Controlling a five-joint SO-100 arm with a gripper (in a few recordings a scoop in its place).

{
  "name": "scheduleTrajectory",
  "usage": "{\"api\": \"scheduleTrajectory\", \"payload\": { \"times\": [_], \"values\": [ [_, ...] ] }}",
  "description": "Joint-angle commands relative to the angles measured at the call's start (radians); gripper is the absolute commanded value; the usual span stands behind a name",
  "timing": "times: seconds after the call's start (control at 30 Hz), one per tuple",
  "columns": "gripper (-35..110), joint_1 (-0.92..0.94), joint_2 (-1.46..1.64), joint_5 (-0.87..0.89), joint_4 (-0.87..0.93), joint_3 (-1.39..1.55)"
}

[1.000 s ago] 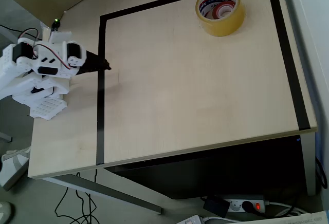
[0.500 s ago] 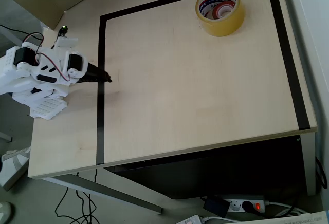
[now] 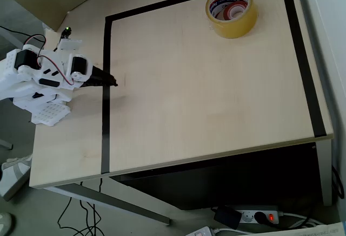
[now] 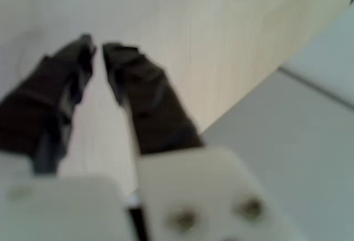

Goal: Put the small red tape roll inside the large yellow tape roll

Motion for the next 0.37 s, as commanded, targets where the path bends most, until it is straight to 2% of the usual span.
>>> {"api": "scheduleTrajectory", "payload": {
  "times": [0.0, 0.33],
  "values": [
    [0, -0.097, 0.002, 0.063, 0.158, 0.023],
    [0, -0.112, 0.002, 0.063, 0.158, 0.023]
  ]
}}
